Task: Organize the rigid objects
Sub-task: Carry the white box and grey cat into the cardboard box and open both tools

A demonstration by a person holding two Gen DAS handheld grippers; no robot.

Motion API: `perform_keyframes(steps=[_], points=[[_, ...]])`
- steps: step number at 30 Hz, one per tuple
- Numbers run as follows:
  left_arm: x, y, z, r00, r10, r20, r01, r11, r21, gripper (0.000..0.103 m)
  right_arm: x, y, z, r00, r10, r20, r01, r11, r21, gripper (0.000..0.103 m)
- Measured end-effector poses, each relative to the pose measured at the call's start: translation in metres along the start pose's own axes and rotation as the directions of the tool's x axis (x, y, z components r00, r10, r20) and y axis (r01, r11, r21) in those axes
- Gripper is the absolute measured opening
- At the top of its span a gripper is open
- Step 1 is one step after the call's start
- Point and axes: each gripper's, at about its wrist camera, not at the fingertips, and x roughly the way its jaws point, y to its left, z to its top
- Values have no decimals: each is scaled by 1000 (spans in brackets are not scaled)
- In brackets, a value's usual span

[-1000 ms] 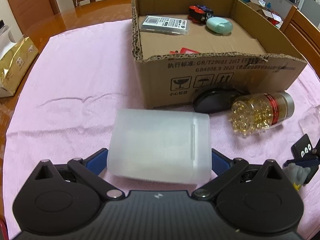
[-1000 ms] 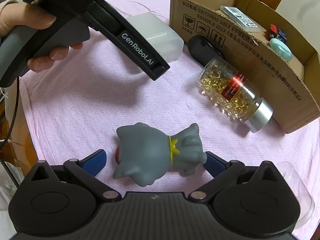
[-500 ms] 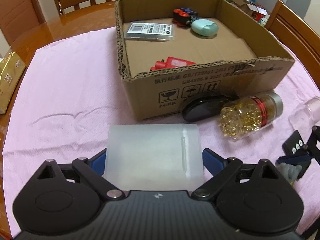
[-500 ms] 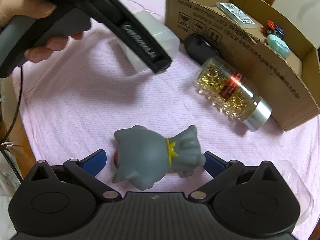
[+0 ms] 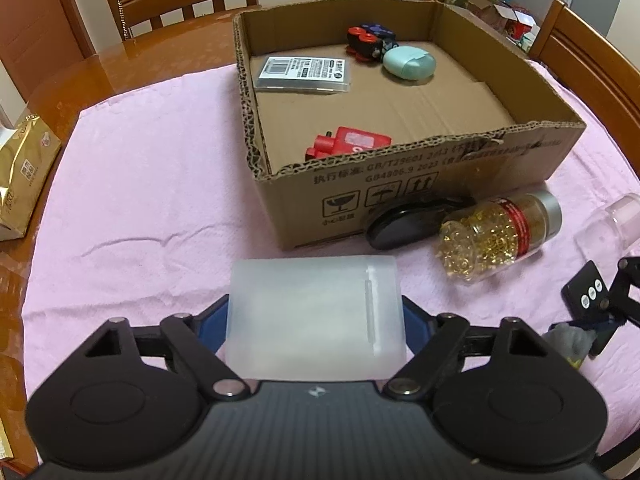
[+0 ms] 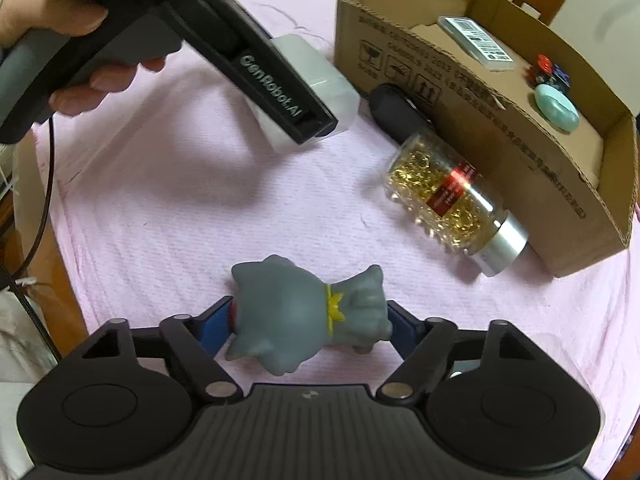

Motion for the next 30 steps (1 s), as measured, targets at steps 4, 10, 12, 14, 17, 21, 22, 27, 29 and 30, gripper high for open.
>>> perform_keyframes(steps=[4, 10, 12, 14, 17, 21, 22, 27, 29, 30], points=[[0, 0, 1, 1000, -3, -3, 3, 1000, 10, 83, 0, 0, 1, 1000, -7, -5, 7, 1000, 4, 78], [-2, 0, 2, 1000, -24, -11, 24, 999, 26, 82, -5, -3, -1, 1000, -4, -3, 4, 1000, 24, 78], [-5, 0, 2, 1000, -29, -9, 29, 999, 32, 82, -8, -5, 0, 1000, 0, 2, -1, 1000, 32, 78], [-9, 0, 3, 999, -32, -8, 32, 999, 43, 82, -11, -7, 0, 1000, -4, 9, 3, 999, 38, 77], [-18, -1, 4, 999, -38, -3, 38, 997, 67, 82, -15, -9, 1, 1000, -11, 15, 11, 999, 43, 77], [-36, -1, 6, 998, -60, 1, 60, 993, 100, 82, -23, -15, 4, 1000, -4, 25, 2, 998, 65, 77], [-41, -1, 7, 998, -64, 1, 63, 992, 110, 82, -25, -17, 5, 1000, -4, 30, 2, 998, 70, 77], [-64, -4, 13, 998, -59, 8, 57, 985, 161, 82, -44, -31, 13, 997, -11, 73, 4, 995, 98, 77], [-74, -4, 17, 997, -67, 26, 62, 984, 170, 82, -52, -38, 19, 995, -31, 90, 22, 995, 101, 77], [-77, -4, 20, 997, -71, 35, 64, 983, 170, 82, -57, -43, 22, 994, -45, 103, 34, 994, 105, 77]])
